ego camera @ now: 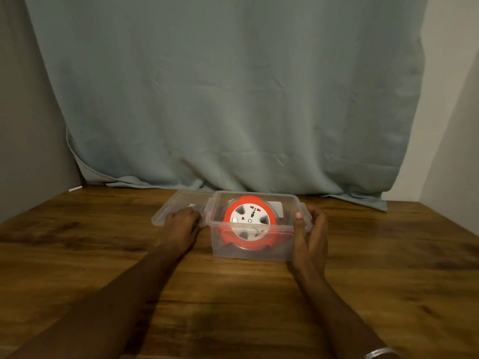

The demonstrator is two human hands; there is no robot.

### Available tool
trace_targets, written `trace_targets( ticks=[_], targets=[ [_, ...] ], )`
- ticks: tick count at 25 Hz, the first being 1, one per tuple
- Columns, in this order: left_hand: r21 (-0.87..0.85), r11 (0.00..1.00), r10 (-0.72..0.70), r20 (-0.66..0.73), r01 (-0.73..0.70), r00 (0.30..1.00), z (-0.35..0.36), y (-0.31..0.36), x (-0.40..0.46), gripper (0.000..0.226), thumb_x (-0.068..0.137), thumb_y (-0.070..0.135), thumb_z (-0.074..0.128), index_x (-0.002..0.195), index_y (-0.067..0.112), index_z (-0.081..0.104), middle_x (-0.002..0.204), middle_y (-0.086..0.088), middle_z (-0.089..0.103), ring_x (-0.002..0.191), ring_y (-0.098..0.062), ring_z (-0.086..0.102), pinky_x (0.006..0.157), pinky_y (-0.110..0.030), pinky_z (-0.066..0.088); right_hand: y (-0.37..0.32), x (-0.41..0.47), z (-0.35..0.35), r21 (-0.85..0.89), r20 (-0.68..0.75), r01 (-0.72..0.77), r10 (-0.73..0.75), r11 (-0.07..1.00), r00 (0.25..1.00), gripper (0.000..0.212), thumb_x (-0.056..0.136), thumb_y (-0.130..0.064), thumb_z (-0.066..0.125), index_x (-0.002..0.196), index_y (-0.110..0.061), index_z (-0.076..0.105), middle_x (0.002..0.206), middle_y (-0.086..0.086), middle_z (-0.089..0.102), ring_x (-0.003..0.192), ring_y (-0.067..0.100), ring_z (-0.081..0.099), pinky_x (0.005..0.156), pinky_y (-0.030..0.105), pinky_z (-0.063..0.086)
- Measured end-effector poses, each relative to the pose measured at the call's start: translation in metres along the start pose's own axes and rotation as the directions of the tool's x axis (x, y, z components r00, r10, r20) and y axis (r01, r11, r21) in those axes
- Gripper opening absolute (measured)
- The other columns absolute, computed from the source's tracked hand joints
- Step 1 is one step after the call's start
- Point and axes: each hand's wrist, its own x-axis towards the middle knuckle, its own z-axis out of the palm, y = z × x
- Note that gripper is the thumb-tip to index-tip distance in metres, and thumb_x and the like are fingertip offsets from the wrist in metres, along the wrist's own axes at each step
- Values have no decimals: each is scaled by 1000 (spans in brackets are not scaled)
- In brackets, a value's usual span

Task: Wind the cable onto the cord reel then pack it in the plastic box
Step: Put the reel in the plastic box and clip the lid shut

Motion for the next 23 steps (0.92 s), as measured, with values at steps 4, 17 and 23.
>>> trace_targets(
  ticks=[4,17,23],
  targets=[
    [-304,952,-126,-301,30,945,-30,6,22,8,104,10,56,107,7,63,108,-13,61,99,-26,55,84,-35,43,1,0,1,-23,-4,15,-15,1000,1000,66,89,-84,41,133,-36,45,124,-12,58,106,2,61,78,42,64],
    [-952,-190,-246,281,239,927,-189,64,67,33,109,20,44,106,-3,68,95,-17,78,76,-23,78,66,-32,64,-4,1,-3,-3,-114,110,-110,994,987,66,96,-74,39,150,-37,36,152,-4,42,131,17,49,100,59,51],
    [-810,-6,-183,578,587,795,-104,75,70,27,107,19,52,99,-2,66,93,-17,69,77,-29,68,59,-36,60,2,1,-4,-75,37,221,-218,973,975,60,97,-72,38,146,-39,47,158,-8,45,142,20,44,111,56,44]
  ],
)
